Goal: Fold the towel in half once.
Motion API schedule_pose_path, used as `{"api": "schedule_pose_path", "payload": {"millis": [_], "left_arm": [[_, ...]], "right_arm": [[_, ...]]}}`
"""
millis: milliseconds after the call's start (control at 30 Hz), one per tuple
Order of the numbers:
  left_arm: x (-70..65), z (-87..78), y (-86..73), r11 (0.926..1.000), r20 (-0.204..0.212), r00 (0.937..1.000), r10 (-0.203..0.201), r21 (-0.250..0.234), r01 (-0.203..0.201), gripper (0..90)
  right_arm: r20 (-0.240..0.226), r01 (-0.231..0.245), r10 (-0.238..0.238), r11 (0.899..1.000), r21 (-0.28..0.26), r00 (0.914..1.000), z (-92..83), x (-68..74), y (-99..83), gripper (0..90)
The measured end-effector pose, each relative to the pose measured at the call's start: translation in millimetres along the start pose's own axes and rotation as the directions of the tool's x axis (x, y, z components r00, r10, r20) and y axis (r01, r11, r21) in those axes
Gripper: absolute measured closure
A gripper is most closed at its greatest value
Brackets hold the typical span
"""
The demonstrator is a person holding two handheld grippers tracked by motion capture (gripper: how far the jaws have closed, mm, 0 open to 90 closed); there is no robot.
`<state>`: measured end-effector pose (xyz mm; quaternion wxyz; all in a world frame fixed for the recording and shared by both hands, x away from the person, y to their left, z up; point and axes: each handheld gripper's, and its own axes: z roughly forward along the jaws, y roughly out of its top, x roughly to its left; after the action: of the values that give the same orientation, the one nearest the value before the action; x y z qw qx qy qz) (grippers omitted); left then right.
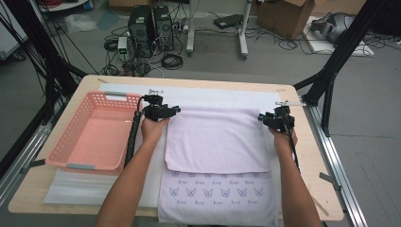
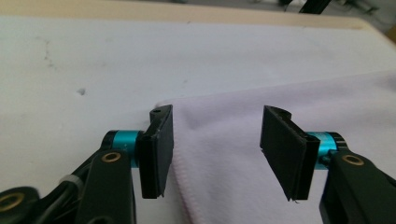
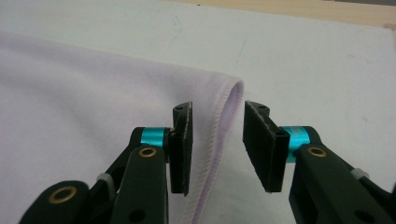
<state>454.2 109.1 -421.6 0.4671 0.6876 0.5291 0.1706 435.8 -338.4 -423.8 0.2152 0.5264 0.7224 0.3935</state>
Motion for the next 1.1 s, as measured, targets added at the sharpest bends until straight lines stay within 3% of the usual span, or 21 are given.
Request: {"api": "schedule_pose_path", "payload": {"millis": [33,67,167,200,267,367,433,533,567,633,667,700,733,867,1033,1100], "left_arm": [[-3.9,-4.1,-2.3,0.9997,0.007,0.9998,0.021,-0.012,-0.021,46.4],[-10.6,-9.1,-6.2,0.9981,0.02,0.998,0.061,0.014,-0.061,46.1],[-15.3,-16.2,-11.8,0.9968,0.028,0.9967,0.076,-0.024,-0.076,44.8],[-16.9,-19.8,-13.9,0.9962,0.035,0.9961,0.081,-0.035,-0.08,43.9],[-20.1,-24.9,-16.8,0.9949,0.053,0.9936,0.1,-0.016,-0.1,39.7],[-23.7,-35.6,-24.0,0.9903,0.096,0.987,0.129,-0.065,-0.123,36.1],[-25.1,-42.1,-27.9,0.989,0.117,0.9838,0.136,-0.075,-0.127,35.8],[-28.5,-51.7,-34.5,0.9889,0.118,0.9829,0.141,-0.063,-0.135,35.7],[-31.2,-55.6,-36.5,0.9863,0.112,0.9806,0.161,-0.055,-0.156,35.6],[-35.6,-66.9,-43.2,0.9775,0.125,0.9716,0.201,-0.09,-0.191,35.6],[-37.2,-71.8,-46.0,0.9778,0.132,0.9711,0.199,-0.093,-0.187,36.7],[-38.0,-75.9,-49.1,0.9786,0.137,0.9711,0.195,-0.093,-0.183,36.7],[-39.0,-79.2,-52.2,0.9781,0.139,0.97,0.199,-0.089,-0.188,37.8],[-41.1,-90.3,-64.7,0.9731,0.137,0.9643,0.227,-0.073,-0.219,39.6],[-40.7,-99.7,-79.5,0.9727,0.156,0.9603,0.232,-0.052,-0.226,40.8],[-40.1,-101.8,-85.4,0.9744,0.153,0.9624,0.225,-0.031,-0.223,43.1]], "right_arm": [[-0.011,0.0,0.0,1.0,0.003,0.9999,-2.5,2.6,-1.0,59.7],[-0.018,0.021,-0.021,1.0,0.007,0.9996,-5.1,5.7,-2.8,59.8],[-0.023,0.055,-0.054,0.998,0.017,0.9983,-10.5,12.8,-7.9,59.5],[-0.034,0.059,-0.057,0.997,0.055,0.9978,-14.6,17.4,-10.0,57.4],[-0.042,0.063,-0.06,0.996,0.066,0.9973,-17.5,19.9,-10.1,55.4],[-0.042,0.093,-0.092,0.995,0.026,0.9949,-35.1,31.4,-7.9,50.9],[-0.037,0.106,-0.106,0.994,0.005,0.9937,-40.1,34.6,-9.3,50.6],[-0.063,0.106,-0.106,0.994,-0.008,0.9924,-55.6,41.7,-20.4,47.7],[-0.086,0.1,-0.101,0.995,-0.022,0.9911,-60.6,42.8,-24.7,47.6],[-0.107,0.088,-0.092,0.995,-0.041,0.9901,-66.1,44.2,-29.8,47.5],[-0.12,0.082,-0.087,0.996,-0.046,0.9889,-75.3,46.9,-41.0,46.9],[-0.12,0.082,-0.087,0.996,-0.046,0.9889,-75.3,46.9,-41.0,46.9],[-0.126,0.09,-0.094,0.995,-0.039,0.9876,-82.3,49.0,-53.0,47.0],[-0.164,0.07,-0.077,0.996,-0.046,0.9834,-94.2,49.4,-73.0,47.0],[-0.156,0.076,-0.08,0.996,-0.036,0.9845,-101.4,50.4,-80.9,47.0],[-0.156,0.075,-0.079,0.997,-0.027,0.9846,-104.2,51.0,-85.3,46.9]]}}
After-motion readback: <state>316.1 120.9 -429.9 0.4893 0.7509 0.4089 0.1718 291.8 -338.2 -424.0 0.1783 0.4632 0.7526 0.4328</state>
